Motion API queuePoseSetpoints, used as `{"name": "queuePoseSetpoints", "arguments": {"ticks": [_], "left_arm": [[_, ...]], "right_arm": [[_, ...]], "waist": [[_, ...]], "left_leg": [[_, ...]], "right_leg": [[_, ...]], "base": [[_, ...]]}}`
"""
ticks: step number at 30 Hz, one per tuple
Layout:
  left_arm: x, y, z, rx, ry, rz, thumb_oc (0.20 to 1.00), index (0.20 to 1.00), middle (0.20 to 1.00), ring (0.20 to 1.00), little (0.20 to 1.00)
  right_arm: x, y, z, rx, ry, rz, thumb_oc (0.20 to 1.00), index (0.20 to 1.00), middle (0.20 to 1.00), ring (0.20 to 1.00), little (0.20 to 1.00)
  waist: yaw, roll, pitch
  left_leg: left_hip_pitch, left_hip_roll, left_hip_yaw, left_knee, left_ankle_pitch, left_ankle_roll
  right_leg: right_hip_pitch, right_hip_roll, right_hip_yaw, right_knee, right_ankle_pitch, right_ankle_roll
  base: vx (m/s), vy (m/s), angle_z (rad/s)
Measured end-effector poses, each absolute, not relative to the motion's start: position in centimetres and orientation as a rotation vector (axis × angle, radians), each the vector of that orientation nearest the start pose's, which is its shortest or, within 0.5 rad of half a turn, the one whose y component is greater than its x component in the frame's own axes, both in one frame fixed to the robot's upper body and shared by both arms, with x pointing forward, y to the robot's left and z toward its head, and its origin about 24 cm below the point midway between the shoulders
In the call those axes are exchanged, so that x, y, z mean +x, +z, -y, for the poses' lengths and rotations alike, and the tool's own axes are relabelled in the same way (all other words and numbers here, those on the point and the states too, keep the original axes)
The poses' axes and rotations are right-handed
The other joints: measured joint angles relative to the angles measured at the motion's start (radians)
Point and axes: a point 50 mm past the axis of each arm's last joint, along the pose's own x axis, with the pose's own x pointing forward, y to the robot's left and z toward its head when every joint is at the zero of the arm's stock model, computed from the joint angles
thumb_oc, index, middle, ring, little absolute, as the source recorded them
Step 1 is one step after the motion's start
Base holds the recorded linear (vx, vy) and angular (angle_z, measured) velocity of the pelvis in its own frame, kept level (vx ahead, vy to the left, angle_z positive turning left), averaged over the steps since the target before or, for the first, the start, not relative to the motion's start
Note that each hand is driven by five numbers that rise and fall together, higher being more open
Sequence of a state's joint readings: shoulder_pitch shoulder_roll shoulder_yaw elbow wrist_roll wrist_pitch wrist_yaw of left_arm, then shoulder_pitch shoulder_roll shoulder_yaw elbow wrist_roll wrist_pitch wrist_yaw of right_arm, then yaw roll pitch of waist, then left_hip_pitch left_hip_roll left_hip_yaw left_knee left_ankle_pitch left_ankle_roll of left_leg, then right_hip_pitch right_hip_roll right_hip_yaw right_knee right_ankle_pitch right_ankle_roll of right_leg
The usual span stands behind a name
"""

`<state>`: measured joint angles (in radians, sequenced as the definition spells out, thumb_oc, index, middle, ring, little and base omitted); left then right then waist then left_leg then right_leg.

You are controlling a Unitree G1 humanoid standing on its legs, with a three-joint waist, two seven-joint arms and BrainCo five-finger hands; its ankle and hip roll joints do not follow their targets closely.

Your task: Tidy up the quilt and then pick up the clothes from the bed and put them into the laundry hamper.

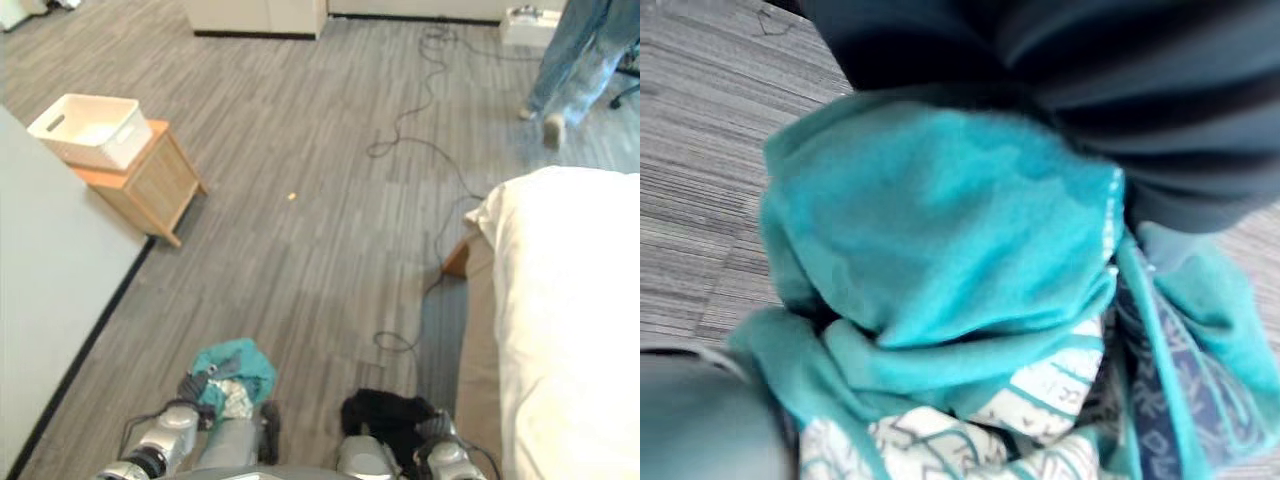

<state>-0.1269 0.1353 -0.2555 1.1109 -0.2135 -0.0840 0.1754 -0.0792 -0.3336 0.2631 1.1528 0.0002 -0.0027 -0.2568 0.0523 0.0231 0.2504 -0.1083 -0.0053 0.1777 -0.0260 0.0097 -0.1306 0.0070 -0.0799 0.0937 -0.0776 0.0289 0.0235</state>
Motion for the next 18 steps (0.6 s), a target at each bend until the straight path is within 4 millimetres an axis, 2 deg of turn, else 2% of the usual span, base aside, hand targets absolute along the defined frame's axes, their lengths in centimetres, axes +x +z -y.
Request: {"name": "queuePoseSetpoints", "arguments": {"ticks": [1, 2, 3, 4, 5, 6, 7, 8, 9, 10, 11, 12, 13, 14, 15, 16, 17, 18], "left_arm": [[16.6, -14.1, -17.4, 0.159, 0.095, -0.912, 0.2, 0.2, 0.2, 0.2, 0.2], [17.3, -13.9, -18.0, 0.162, 0.107, -0.904, 0.2, 0.2, 0.2, 0.2, 0.2], [17.3, -13.8, -18.6, 0.169, 0.12, -0.906, 0.2, 0.2, 0.2, 0.2, 0.2], [16.9, -13.9, -19.3, 0.177, 0.132, -0.918, 0.2, 0.2, 0.2, 0.2, 0.2], [15.5, -14.5, -19.3, 0.162, 0.143, -0.962, 0.2, 0.2, 0.2, 0.2, 0.2], [16.0, -14.4, -19.4, 0.163, 0.146, -0.957, 0.2, 0.2, 0.2, 0.2, 0.2], [14.8, -14.8, -19.9, 0.184, 0.151, -0.99, 0.2, 0.2, 0.2, 0.2, 0.2], [15.0, -14.5, -21.3, 0.23, 0.161, -0.988, 0.2, 0.2, 0.2, 0.2, 0.2], [14.5, -14.5, -22.2, 0.251, 0.174, -1.002, 0.2, 0.2, 0.2, 0.2, 0.2], [14.0, -14.7, -22.0, 0.251, 0.169, -1.018, 0.2, 0.2, 0.2, 0.2, 0.2], [14.3, -14.7, -21.8, 0.24, 0.173, -1.009, 0.2, 0.2, 0.2, 0.2, 0.2], [15.1, -14.5, -21.5, 0.276, 0.137, -1.004, 0.2, 0.2, 0.2, 0.2, 0.2], [15.0, -14.5, -21.3, 0.292, 0.118, -1.01, 0.2, 0.2, 0.2, 0.2, 0.2], [14.8, -14.6, -21.2, 0.29, 0.114, -1.012, 0.2, 0.2, 0.2, 0.2, 0.2], [15.4, -14.4, -20.7, 0.287, 0.101, -0.981, 0.2, 0.2, 0.2, 0.2, 0.2], [16.0, -14.1, -20.6, 0.3, 0.092, -0.957, 0.2, 0.2, 0.2, 0.2, 0.2], [16.4, -14.0, -20.4, 0.313, 0.081, -0.948, 0.2, 0.2, 0.2, 0.2, 0.2], [16.2, -14.2, -20.3, 0.321, 0.077, -0.961, 0.2, 0.2, 0.2, 0.2, 0.2]], "right_arm": [[14.5, -13.2, 26.7, -0.597, -0.195, -1.012, 0.2, 0.2, 0.2, 0.2, 0.2], [14.7, -13.5, 26.0, -0.583, -0.191, -1.026, 0.2, 0.2, 0.2, 0.2, 0.2], [14.9, -13.7, 25.2, -0.583, -0.158, -1.026, 0.2, 0.2, 0.2, 0.2, 0.2], [15.1, -13.8, 24.4, -0.596, -0.115, -1.011, 0.2, 0.2, 0.2, 0.2, 0.2], [15.8, -13.4, 24.5, -0.597, -0.117, -0.974, 0.2, 0.2, 0.2, 0.2, 0.2], [16.0, -13.3, 24.5, -0.596, -0.123, -0.971, 0.2, 0.2, 0.2, 0.2, 0.2], [15.7, -13.6, 24.1, -0.601, -0.109, -0.98, 0.2, 0.2, 0.2, 0.2, 0.2], [13.9, -14.5, 23.3, -0.584, -0.09, -1.038, 0.2, 0.2, 0.2, 0.2, 0.2], [12.7, -15.1, 23.0, -0.569, -0.088, -1.083, 0.2, 0.2, 0.2, 0.2, 0.2], [12.0, -15.3, 23.0, -0.568, -0.088, -1.1, 0.2, 0.2, 0.2, 0.2, 0.2], [11.9, -15.2, 23.1, -0.567, -0.09, -1.094, 0.2, 0.2, 0.2, 0.2, 0.2], [11.9, -15.2, 23.6, -0.575, -0.101, -1.108, 0.2, 0.2, 0.2, 0.2, 0.2], [11.2, -15.4, 23.4, -0.57, -0.094, -1.121, 0.2, 0.2, 0.2, 0.2, 0.2], [10.7, -15.6, 23.3, -0.572, -0.084, -1.137, 0.2, 0.2, 0.2, 0.2, 0.2], [10.2, -15.6, 23.5, -0.575, -0.08, -1.146, 0.2, 0.2, 0.2, 0.2, 0.2], [10.5, -15.5, 23.5, -0.577, -0.081, -1.134, 0.2, 0.2, 0.2, 0.2, 0.2], [10.6, -15.4, 23.6, -0.578, -0.083, -1.126, 0.2, 0.2, 0.2, 0.2, 0.2], [11.6, -15.1, 23.8, -0.589, -0.086, -1.096, 0.2, 0.2, 0.2, 0.2, 0.2]], "waist": [[0.02, 0.045, 0.002], [0.044, 0.063, 0.023], [0.059, 0.032, 0.014], [0.092, 0.005, 0.002], [0.102, 0.014, -0.005], [0.1, 0.013, 0.007], [0.096, -0.006, -0.003], [0.092, -0.07, -0.013], [0.098, -0.101, -0.027], [0.085, -0.102, -0.039], [0.09, -0.108, -0.042], [0.054, -0.096, -0.004], [0.011, -0.065, -0.002], [-0.017, -0.043, -0.01], [-0.029, -0.021, -0.015], [-0.04, -0.009, -0.019], [-0.054, 0.0, -0.015], [-0.067, 0.002, -0.022]], "left_leg": [[-0.009, 0.024, 0.003, -0.041, -0.014, -0.009], [-0.028, 0.083, 0.005, 0.002, 0.093, 0.022], [-0.042, 0.08, 0.009, 0.031, 0.069, 0.009], [-0.036, 0.058, 0.013, 0.024, 0.044, 0.005], [-0.003, 0.077, 0.013, -0.018, 0.02, 0.021], [-0.002, 0.085, 0.033, -0.004, 0.026, 0.037], [0.016, 0.079, 0.067, 0.016, 0.058, 0.118], [0.036, 0.029, 0.066, 0.049, 0.024, 0.153], [0.066, 0.002, 0.073, 0.044, 0.01, 0.157], [0.082, -0.015, 0.081, 0.047, 0.01, 0.167], [0.081, -0.025, 0.077, 0.083, -0.036, 0.197], [0.151, -0.031, 0.034, 0.1, -0.088, 0.217], [0.185, -0.017, -0.015, 0.094, -0.114, 0.245], [0.204, 0.003, -0.037, 0.082, -0.113, 0.256], [0.236, 0.021, -0.08, 0.055, -0.135, 0.252], [0.24, 0.043, -0.102, 0.047, -0.13, 0.237], [0.255, 0.049, -0.129, 0.039, -0.141, 0.232], [0.263, 0.072, -0.163, 0.016, -0.155, 0.229]], "right_leg": [[-0.017, 0.038, -0.01, 0.048, -0.007, -0.028], [-0.072, 0.08, -0.031, 0.18, -0.06, -0.028], [-0.094, 0.077, -0.013, 0.197, -0.077, -0.034], [-0.107, 0.068, 0.026, 0.178, -0.077, -0.033], [-0.086, 0.085, 0.013, 0.163, -0.081, -0.011], [-0.126, 0.077, -0.01, 0.292, -0.128, -0.007], [-0.136, 0.06, -0.051, 0.459, -0.219, 0.03], [-0.129, 0.005, -0.048, 0.612, -0.29, 0.07], [-0.177, -0.023, -0.025, 0.735, -0.306, 0.095], [-0.178, -0.025, -0.035, 0.783, -0.284, 0.128], [-0.22, -0.015, 0.012, 0.88, -0.256, 0.175], [-0.305, -0.016, 0.022, 1.13, -0.084, 0.195], [-0.325, 0.014, 0.01, 1.186, -0.067, 0.136], [-0.339, 0.046, -0.003, 1.159, -0.104, 0.097], [-0.383, 0.08, -0.014, 1.053, -0.142, 0.108], [-0.391, 0.078, -0.014, 0.861, -0.156, 0.099], [-0.398, 0.076, -0.013, 0.751, -0.159, 0.096], [-0.389, 0.066, -0.019, 0.478, -0.157, 0.091]], "base": [[0.56, 0.076, -0.17], [0.63, 0.072, -0.09], [0.92, 0.088, -0.33], [0.72, 0.071, -0.66], [0.77, 0.087, -0.81], [0.4, 0.073, -0.42], [0.4, 0.074, -0.05], [0.46, 0.14, 0.07], [0.6, 0.163, 0.17], [0.87, 0.196, 0.04], [0.72, 0.08, 0.19], [0.66, 0.013, 0.57], [0.6, -0.065, 0.98], [0.58, -0.109, 1.24], [0.96, -0.254, 1.08], [0.76, -0.209, 0.9], [0.68, -0.221, 0.84], [0.54, -0.196, 1.06]]}}
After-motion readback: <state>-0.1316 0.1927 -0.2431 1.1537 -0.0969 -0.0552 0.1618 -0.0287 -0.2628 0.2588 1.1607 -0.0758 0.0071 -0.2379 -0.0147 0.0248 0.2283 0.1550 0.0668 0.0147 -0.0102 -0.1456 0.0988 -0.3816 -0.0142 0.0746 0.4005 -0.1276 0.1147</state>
